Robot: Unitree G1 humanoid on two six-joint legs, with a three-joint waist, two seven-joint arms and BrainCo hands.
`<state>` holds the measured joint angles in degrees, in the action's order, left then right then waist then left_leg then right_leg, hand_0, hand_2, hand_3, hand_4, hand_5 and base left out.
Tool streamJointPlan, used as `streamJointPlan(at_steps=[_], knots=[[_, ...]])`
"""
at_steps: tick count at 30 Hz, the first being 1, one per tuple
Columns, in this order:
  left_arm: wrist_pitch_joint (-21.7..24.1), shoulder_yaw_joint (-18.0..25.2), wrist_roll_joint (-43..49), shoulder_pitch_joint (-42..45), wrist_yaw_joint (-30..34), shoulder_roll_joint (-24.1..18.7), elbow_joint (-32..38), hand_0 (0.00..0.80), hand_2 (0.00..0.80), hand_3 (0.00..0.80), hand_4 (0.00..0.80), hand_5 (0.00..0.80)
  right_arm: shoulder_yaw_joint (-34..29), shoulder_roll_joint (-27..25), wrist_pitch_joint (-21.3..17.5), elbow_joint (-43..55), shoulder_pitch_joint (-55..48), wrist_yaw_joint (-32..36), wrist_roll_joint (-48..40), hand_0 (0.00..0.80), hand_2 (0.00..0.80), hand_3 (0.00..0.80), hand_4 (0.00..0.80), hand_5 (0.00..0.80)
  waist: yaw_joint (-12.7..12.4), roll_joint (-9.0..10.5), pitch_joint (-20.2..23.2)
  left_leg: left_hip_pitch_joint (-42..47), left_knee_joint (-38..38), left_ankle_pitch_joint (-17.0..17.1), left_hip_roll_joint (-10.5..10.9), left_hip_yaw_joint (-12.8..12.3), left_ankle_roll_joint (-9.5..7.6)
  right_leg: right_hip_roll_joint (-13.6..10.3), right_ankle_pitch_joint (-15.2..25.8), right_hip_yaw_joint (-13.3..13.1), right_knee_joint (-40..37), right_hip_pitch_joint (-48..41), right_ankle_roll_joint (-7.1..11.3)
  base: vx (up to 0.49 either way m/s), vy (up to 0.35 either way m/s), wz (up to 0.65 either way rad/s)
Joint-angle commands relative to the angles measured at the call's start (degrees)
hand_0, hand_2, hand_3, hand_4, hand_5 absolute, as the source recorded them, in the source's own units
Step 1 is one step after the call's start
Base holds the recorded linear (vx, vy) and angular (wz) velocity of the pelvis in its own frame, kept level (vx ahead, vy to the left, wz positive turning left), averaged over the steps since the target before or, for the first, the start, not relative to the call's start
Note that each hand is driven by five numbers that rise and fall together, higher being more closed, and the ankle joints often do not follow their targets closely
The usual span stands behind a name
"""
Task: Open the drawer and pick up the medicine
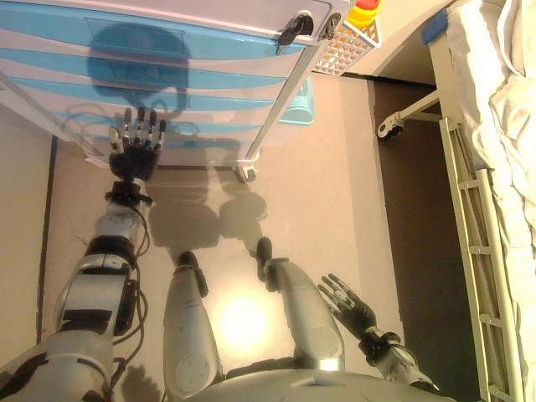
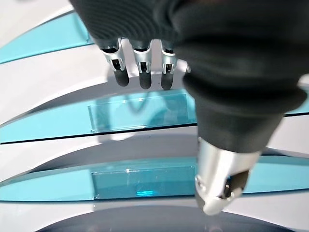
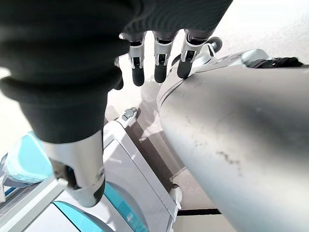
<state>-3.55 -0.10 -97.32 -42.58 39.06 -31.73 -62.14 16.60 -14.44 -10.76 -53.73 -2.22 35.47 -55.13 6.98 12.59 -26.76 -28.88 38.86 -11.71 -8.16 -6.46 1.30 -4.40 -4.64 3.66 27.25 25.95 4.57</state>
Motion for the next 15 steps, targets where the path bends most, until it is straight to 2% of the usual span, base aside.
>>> streamJointPlan(at_steps=[1,15], knots=[[0.7,1.2,-2.8,-5.7,0.0,-3.7,-1.4,0.0,0.0,0.0,0.0,0.0,3.1,-1.6,-0.5,1.4,-1.6,2.0,-1.1,0.0,0.0,0.0,0.0,0.0,0.6,-0.52,1.2,-0.9,0.8,-4.8,2.8,-3.0,-2.99,2.4,1.2,0.1,0.7,0.8,2.47,0.0,0.0,0.0],[0.5,-0.6,-5.6,-10.6,0.6,-5.5,-3.1,0.0,0.0,0.0,0.0,0.0,3.9,-1.8,-1.0,0.5,-1.0,2.4,-2.2,0.0,0.0,0.0,0.0,0.0,1.3,0.04,1.0,-1.5,1.0,-5.4,2.7,-2.8,-3.08,2.9,1.6,-0.5,1.4,2.1,2.46,0.0,0.0,0.0]])
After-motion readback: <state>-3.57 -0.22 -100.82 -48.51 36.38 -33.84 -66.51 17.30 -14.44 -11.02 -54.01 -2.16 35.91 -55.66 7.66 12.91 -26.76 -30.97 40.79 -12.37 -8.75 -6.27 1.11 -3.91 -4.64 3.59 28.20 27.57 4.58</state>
